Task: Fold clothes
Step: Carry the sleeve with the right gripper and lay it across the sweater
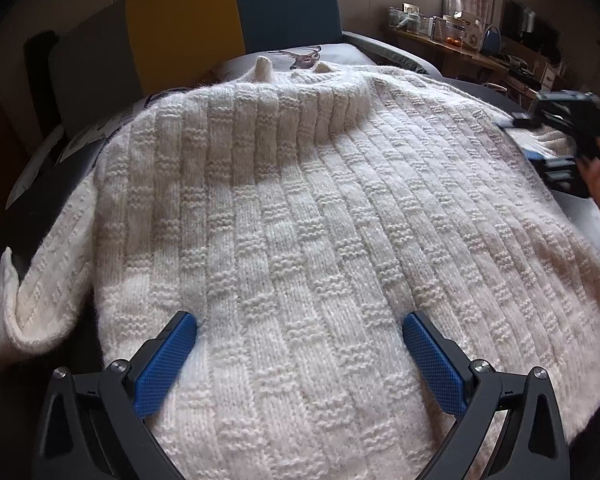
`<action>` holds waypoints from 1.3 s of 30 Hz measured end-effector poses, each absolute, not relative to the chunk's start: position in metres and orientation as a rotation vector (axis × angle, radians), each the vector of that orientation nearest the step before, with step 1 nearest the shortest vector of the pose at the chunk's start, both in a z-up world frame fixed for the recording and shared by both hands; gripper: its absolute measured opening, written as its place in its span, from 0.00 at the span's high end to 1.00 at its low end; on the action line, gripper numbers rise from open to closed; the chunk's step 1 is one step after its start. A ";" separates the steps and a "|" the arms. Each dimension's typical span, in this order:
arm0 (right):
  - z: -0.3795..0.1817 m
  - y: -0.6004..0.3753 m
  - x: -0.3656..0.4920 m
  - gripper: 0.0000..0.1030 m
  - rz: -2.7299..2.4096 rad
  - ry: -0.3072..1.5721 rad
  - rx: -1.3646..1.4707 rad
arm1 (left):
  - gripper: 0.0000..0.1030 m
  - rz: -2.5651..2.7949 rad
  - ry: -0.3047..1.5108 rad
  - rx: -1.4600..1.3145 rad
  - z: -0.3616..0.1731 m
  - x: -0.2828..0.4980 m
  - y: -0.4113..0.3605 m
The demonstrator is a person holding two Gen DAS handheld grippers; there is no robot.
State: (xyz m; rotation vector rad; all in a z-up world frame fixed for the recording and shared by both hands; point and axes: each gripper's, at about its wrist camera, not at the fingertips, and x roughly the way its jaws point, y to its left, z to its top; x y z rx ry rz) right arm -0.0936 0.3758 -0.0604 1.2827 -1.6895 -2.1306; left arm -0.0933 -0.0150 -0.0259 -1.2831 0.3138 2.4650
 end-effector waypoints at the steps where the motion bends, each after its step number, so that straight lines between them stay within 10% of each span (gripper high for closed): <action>1: -0.066 0.375 -0.099 0.67 -2.085 -1.762 1.244 | 0.00 2.465 0.314 -1.282 -0.025 -0.094 -0.015; 6: -0.088 0.379 -0.116 0.70 -1.915 -2.036 1.044 | 0.00 2.467 0.313 -1.279 -0.024 -0.094 -0.016; 15: -0.035 0.386 -0.125 0.96 -2.438 -1.517 1.181 | 0.00 2.480 0.304 -1.294 -0.026 -0.090 -0.010; 26: -0.060 0.395 -0.112 0.70 -2.191 -1.732 1.195 | 0.00 2.464 0.307 -1.282 -0.027 -0.091 -0.020; 32: -0.078 0.404 -0.109 0.82 -2.133 -1.946 1.108 | 0.00 2.466 0.305 -1.280 -0.027 -0.090 -0.020; 39: -0.047 0.407 -0.114 0.95 -2.478 -1.570 1.211 | 0.00 2.467 0.306 -1.280 -0.028 -0.089 -0.018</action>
